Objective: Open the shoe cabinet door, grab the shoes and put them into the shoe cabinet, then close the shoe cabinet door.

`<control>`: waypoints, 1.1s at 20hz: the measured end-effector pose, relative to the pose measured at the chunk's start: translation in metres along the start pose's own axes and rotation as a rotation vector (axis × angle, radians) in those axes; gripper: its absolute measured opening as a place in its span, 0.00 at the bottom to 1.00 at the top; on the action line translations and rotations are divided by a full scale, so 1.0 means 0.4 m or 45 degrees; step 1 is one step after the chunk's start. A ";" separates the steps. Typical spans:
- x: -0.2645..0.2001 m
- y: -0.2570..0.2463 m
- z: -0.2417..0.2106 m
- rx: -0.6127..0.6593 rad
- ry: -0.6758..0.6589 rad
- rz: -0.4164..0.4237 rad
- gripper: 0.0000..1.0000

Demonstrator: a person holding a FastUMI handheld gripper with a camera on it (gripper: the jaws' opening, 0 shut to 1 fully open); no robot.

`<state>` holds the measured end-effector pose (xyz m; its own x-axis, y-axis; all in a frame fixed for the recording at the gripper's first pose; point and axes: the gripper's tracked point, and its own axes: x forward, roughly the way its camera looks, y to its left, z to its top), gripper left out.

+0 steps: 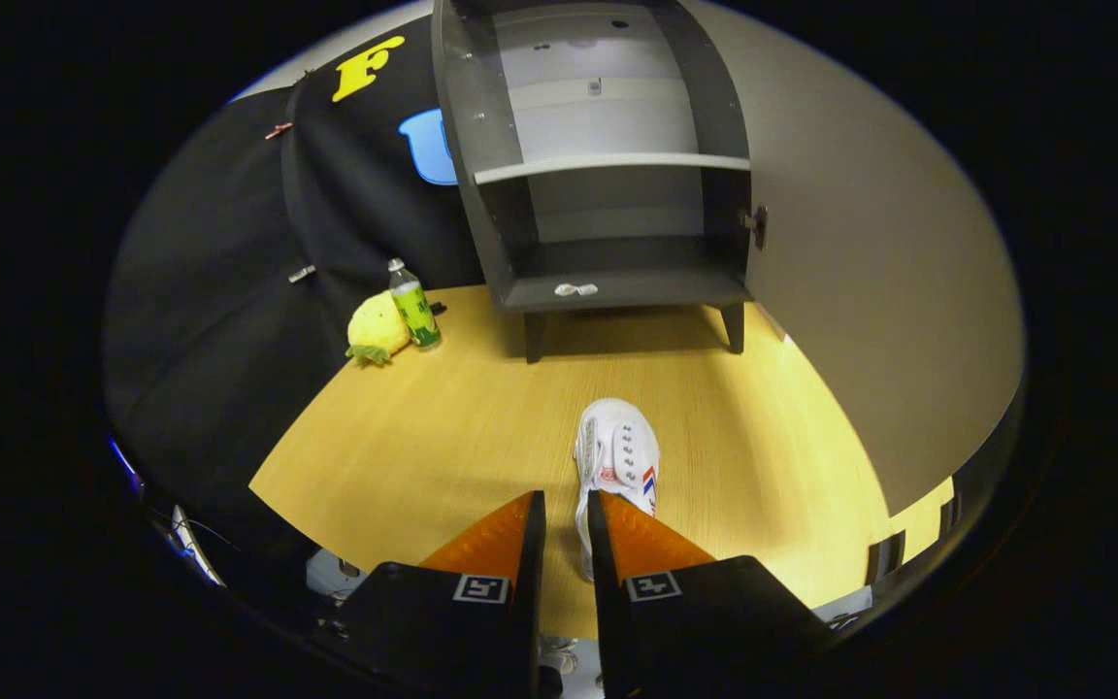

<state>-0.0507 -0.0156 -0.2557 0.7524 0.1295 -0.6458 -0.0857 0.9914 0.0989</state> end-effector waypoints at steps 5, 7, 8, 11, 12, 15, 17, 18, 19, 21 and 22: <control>0.052 -0.015 -0.058 -0.004 0.079 -0.057 0.26; 0.061 -0.018 -0.079 -0.001 0.120 -0.071 0.25; 0.065 -0.024 -0.086 0.002 0.130 -0.086 0.25; 0.083 -0.033 -0.094 -0.006 0.131 -0.117 0.25; 0.094 -0.031 -0.095 -0.006 0.127 -0.121 0.25; 0.126 -0.033 -0.095 -0.004 0.115 -0.136 0.25; 0.146 -0.031 -0.087 0.000 0.090 -0.137 0.25; 0.156 -0.031 -0.081 0.001 0.071 -0.137 0.25; 0.165 -0.034 -0.078 0.004 0.053 -0.140 0.25; 0.180 -0.036 -0.072 0.019 0.022 -0.146 0.25; 0.188 -0.037 -0.070 0.024 0.006 -0.147 0.25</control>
<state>-0.0112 -0.0202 -0.3269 0.7534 0.0149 -0.6574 0.0135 0.9992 0.0382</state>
